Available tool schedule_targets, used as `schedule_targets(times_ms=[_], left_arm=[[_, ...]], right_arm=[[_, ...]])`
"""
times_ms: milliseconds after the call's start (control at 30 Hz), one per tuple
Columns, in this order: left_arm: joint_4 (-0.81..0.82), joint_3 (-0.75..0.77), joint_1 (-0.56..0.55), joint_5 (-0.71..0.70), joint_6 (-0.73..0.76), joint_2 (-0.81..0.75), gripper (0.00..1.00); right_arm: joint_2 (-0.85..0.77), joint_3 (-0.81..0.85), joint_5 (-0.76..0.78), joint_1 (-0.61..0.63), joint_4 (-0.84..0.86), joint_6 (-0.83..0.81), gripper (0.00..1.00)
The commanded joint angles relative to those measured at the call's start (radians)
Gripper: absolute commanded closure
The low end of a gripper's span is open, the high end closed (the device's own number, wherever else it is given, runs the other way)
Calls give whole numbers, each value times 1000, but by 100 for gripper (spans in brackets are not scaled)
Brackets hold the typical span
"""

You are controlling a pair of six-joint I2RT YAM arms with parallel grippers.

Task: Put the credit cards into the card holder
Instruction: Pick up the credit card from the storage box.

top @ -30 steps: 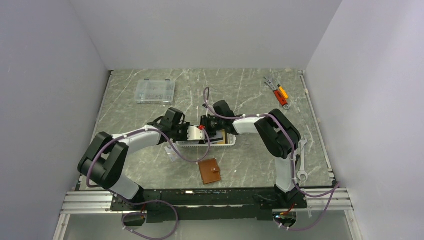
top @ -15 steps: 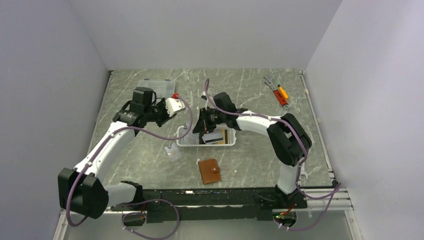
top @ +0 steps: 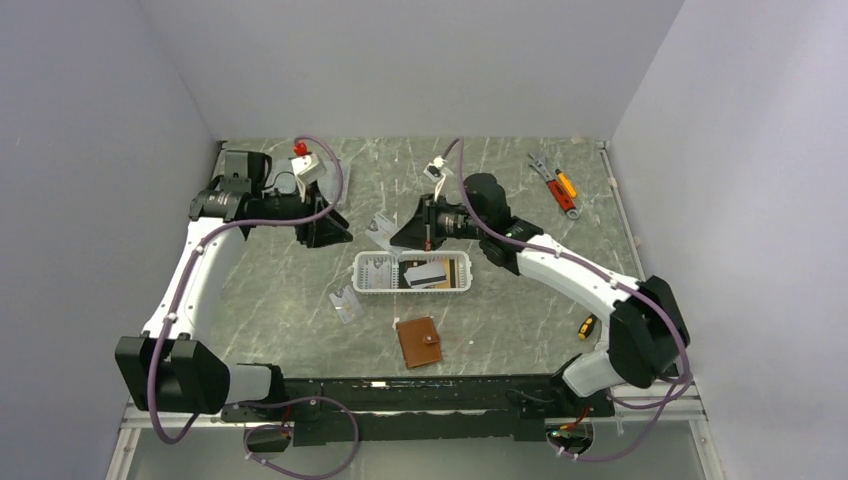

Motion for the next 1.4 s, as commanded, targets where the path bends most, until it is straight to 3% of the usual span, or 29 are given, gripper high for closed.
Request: schedule_targets(times_ms=[0,167,367,433,500,600,667,867,900,933,967,1000,1167,1267,1367], left_arm=[[-119,56,27,326,-69,30,46],[-222,82,29,443,-6,72,38],[-538,131,28,477,304,164,29],[-535,131,29,467,305,168,30],[-523,122,29,469,302,160,22],[-459,105,29,445,243,125,18],[-392,83,26,423,181,91,4],[-105,42,6,182,-61,-85,1],[-69,52,-23,71,-92,-123,1],[-33,63,-80,-191,-122,-166,1],[-5,67,-139,-362,-123,-204,1],[15,65,-168,-428,-112,-242,1],[-20,34,-161,-544,-188,-234,1],[-96,35,-107,-344,-128,-220,1],[-2,-8,-130,-411,-204,-267,1]], right_arm=[[-85,-39,-34,14,98,35,100],[-91,-41,-79,32,127,52,100],[-92,-18,-118,51,148,64,100],[-88,-15,-132,52,159,70,100],[-84,-13,-150,55,159,69,100],[-86,-4,-164,55,108,44,100],[-98,-2,-159,54,60,13,100],[-149,15,-151,54,-71,-62,100],[-157,19,-151,53,-82,-67,100],[-163,22,-152,53,-91,-77,100],[-170,25,-149,53,-94,-83,100],[-175,26,-147,53,-117,-87,100],[-184,24,-164,51,-127,-89,100],[-187,29,-175,50,-132,-93,100],[-208,20,-175,51,-118,-88,100]])
